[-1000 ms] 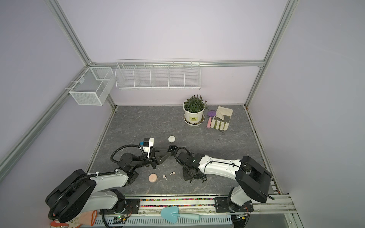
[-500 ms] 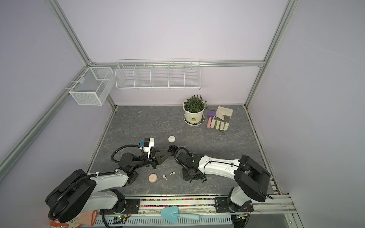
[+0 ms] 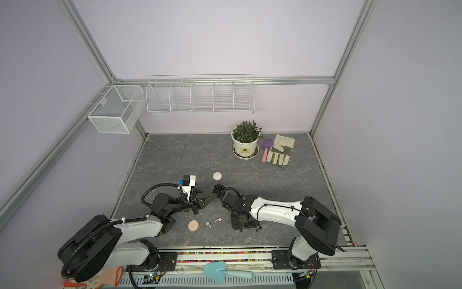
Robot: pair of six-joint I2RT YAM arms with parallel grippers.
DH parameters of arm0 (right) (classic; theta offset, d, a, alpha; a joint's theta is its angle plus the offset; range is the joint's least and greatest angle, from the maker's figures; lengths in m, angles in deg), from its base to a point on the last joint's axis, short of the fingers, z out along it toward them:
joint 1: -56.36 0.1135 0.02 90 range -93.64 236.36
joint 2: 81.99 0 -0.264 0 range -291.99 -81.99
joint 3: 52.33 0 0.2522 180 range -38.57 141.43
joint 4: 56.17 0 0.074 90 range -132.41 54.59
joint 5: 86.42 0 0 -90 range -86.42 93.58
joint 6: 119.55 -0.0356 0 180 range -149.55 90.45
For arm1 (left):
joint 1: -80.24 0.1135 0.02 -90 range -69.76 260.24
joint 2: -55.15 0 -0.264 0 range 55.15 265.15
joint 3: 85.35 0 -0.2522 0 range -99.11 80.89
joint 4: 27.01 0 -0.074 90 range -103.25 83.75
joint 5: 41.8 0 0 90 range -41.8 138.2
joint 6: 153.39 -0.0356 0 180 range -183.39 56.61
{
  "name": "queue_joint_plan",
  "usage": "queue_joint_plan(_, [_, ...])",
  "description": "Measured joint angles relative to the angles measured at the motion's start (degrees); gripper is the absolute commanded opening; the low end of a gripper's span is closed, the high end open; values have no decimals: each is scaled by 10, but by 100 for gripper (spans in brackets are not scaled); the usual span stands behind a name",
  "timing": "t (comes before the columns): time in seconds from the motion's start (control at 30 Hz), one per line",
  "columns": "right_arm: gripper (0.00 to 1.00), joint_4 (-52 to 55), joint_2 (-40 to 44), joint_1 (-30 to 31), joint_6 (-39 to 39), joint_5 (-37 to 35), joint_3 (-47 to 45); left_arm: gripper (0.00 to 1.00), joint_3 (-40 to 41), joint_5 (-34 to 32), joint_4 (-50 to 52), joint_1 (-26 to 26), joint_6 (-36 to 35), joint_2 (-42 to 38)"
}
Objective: Insert wireless bluetooth earbuds into charging case
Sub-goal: Pick up the wireless bluetooth earbud from the bottom-center of the table.
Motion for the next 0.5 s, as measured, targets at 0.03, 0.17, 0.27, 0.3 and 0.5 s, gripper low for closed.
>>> queue_joint_plan(0.03, [36, 0, 0, 0, -2, 0, 0, 0, 1, 0, 0, 0, 0, 0])
queue_joint_plan(0.17, [33, 2, 0, 2, -6, 0, 0, 0, 2, 0, 0, 0, 0, 0])
queue_joint_plan(0.27, [31, 2, 0, 3, -8, 0, -1, 0, 2, 1, 0, 0, 0, 0])
queue_joint_plan(0.3, [30, 2, 0, 3, -9, 0, -1, 0, 2, 2, 0, 0, 0, 0])
queue_joint_plan(0.5, [29, 1, -1, 3, -10, 0, -3, 0, 3, 3, 0, 1, -2, 0])
